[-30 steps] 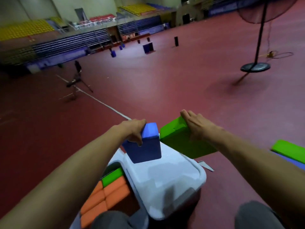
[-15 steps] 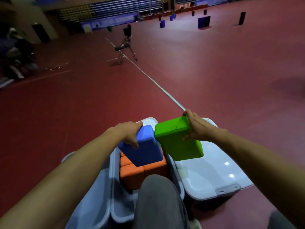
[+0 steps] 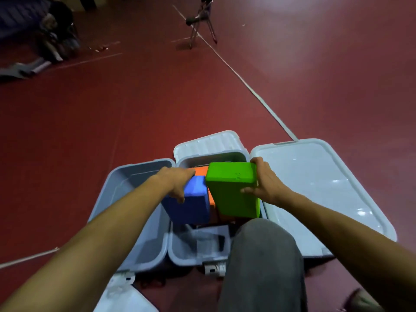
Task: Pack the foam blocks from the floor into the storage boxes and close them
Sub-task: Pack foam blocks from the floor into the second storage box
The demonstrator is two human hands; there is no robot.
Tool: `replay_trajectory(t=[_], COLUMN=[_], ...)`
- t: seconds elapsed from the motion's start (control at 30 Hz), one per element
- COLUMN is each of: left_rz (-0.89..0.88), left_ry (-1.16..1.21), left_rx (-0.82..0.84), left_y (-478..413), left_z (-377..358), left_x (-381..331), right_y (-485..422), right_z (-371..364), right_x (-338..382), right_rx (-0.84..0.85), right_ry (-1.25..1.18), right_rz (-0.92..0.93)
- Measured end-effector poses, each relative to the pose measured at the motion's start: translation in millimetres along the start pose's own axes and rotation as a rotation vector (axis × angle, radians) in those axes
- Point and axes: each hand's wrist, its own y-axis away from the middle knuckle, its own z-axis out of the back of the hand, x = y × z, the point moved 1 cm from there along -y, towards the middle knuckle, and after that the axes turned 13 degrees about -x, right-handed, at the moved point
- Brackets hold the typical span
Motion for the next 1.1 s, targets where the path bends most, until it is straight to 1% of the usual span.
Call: replay_trajectory(t=[0.13, 0.27, 0.4, 0.6, 0.77, 0.9, 1.0, 1.1], left_rz=[0.027, 0.044, 0.075, 0.083, 0.117, 0.127, 0.142, 0.137], left_ry=[0.048, 0.079, 0.128, 0.112, 0.109, 0.049, 0.043, 0.057], left_rx=[-0.014, -0.059, -0.055, -0.033, -0.023, -0.002, -0.013, -0.034], left_y=[-2.1, -4.6, -4.2, -1.2, -3.0, -6.5, -12.0, -17.0], left_z=[-18.7, -28.8, -40.9, -65.3, -90.2, -112.7, -121.0, -127.0], left_x=[-16.5, -19.0, -15.5, -8.9, -12.6, -16.9, -17.2, -22.2], right_y=[12.9, 1.2, -5.7, -5.5, 4.4, 7.3, 1.5, 3.1], right_z=[-10.6, -10.4, -16.6, -38.4, -63.0, -73.2, -77.4, -79.0], right_x=[-21.9, -33.7, -36.2, -39.2, -49.1, -50.6, -48.2, -60.3], right_rx=[-0.031, 0.048, 0.085, 0.226, 0.197, 0.230, 0.239, 0.326], right_ry=[-0.084, -0.056, -0.049, 0.026, 0.071, 0.238, 0.388, 0.592], right_rz=[-0.086, -0.068, -0.056, -0.039, -0.060, 0.092, 0.145, 0.181])
